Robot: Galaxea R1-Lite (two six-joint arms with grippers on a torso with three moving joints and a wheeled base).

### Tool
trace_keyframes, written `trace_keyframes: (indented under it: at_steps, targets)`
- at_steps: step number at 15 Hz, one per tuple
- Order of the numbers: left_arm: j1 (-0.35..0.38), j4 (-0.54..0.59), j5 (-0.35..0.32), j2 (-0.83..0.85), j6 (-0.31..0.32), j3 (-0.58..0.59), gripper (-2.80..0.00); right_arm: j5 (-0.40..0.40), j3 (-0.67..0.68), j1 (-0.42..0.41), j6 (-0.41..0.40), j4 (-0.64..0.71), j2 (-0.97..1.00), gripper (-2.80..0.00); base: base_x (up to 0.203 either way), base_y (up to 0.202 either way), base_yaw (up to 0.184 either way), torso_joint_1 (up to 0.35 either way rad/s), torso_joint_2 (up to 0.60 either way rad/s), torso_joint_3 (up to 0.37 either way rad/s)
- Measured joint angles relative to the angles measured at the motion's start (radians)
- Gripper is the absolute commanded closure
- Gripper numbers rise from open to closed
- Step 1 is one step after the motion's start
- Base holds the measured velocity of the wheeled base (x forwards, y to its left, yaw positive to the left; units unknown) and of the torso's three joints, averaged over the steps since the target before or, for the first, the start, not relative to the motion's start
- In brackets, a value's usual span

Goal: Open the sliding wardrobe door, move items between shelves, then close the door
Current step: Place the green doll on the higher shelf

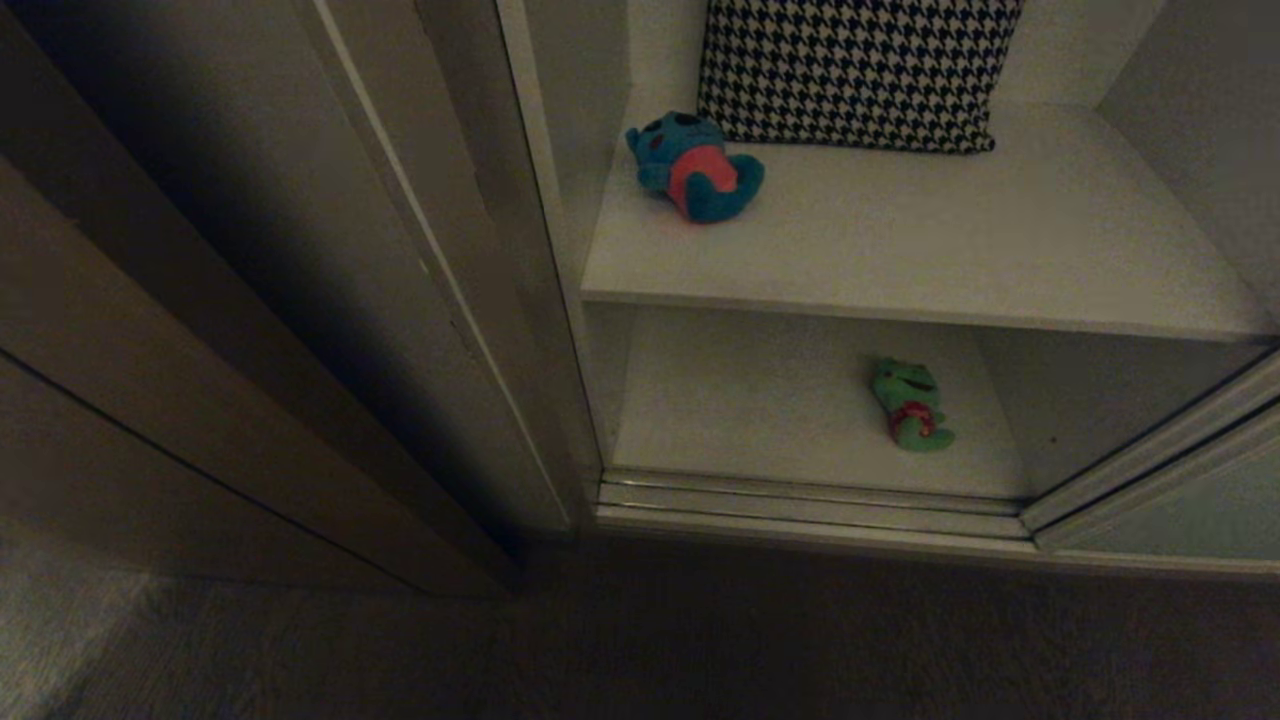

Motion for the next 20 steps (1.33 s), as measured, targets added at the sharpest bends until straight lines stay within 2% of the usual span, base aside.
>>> trace_keyframes:
  at_steps: [4,20]
  targets:
    - [0.0,0.0,0.002,0.0,-0.006,0.0,0.0,0.0,0.0,0.0,0.0,0.0,0.0,0.0,0.0,0.0,0.0,0.003,0.0,-0.085]
    - [0.0,-0.001,0.002,0.0,-0.006,-0.002,0.0,0.0,0.0,0.0,0.0,0.0,0.0,0.0,0.0,0.0,0.0,0.002,0.0,-0.194]
